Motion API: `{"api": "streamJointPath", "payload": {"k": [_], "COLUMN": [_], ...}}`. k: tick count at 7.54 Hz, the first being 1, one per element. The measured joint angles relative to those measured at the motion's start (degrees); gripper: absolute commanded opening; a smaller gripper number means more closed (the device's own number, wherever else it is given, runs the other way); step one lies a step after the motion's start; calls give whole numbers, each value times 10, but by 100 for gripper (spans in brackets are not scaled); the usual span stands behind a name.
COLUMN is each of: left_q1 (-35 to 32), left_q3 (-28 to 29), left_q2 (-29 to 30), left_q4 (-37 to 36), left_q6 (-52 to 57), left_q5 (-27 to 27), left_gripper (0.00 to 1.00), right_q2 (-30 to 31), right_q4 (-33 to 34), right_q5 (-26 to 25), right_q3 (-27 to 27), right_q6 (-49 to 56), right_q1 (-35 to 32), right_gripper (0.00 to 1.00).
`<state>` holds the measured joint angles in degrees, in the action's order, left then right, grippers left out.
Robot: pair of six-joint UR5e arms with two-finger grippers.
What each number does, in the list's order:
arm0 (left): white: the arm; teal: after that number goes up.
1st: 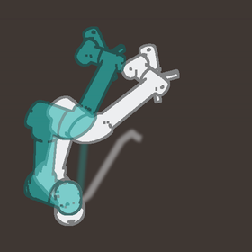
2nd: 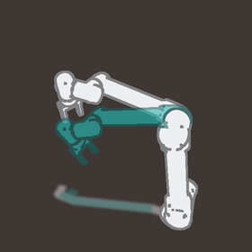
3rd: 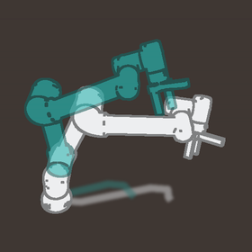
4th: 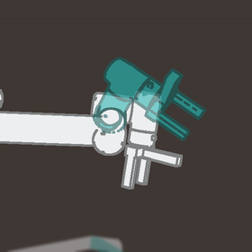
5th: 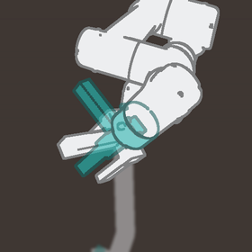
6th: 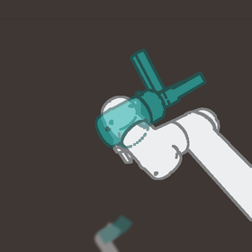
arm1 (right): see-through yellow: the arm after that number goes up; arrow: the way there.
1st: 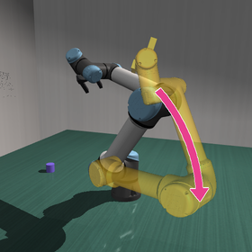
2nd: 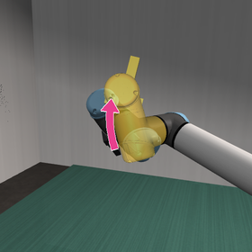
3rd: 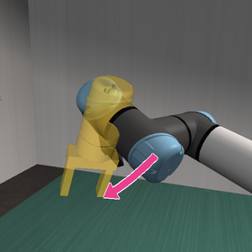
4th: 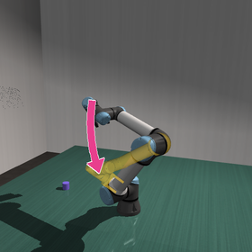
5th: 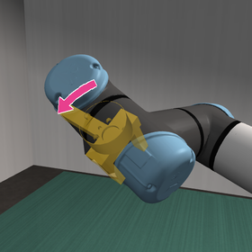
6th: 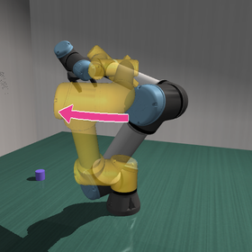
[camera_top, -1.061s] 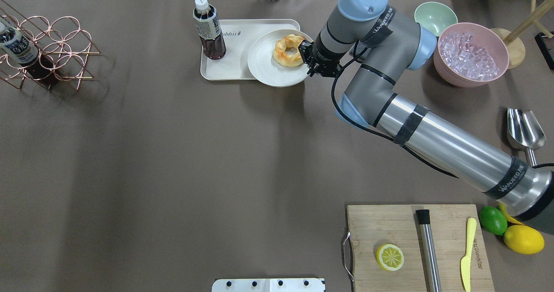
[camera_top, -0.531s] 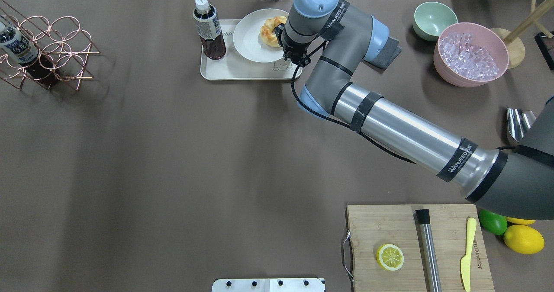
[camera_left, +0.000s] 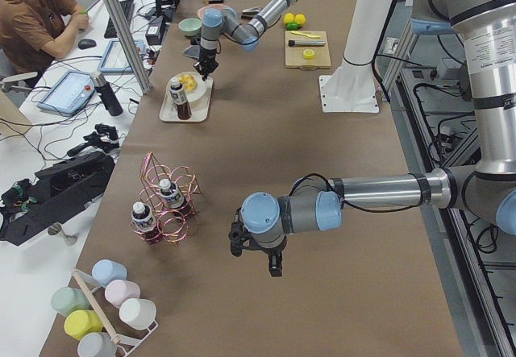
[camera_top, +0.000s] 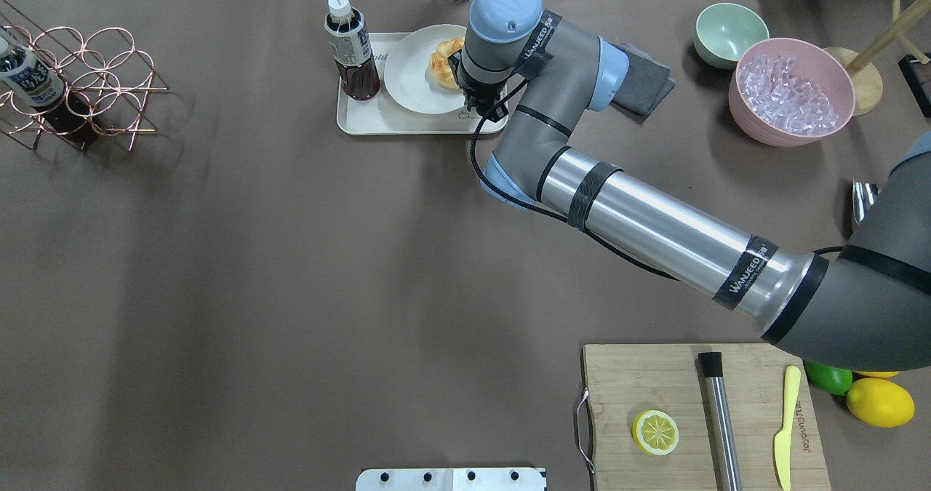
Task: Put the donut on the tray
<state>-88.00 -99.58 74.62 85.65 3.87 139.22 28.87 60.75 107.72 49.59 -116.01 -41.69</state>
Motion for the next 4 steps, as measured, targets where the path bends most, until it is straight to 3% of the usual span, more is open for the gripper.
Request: {"api": "streamJointPath", "payload": {"k": [4], "left_q1": [0], "left_q3": [0], "left_q2": [1], "left_q4": [0], "left_q6": [1], "left_q5": [0], "left_gripper": [98], "right_q2": [-10], "right_q4": [1], "right_q5": [-7], "right_q3": [8], "right_q6": [13], "right_q1": [5], "right_gripper": [100]}}
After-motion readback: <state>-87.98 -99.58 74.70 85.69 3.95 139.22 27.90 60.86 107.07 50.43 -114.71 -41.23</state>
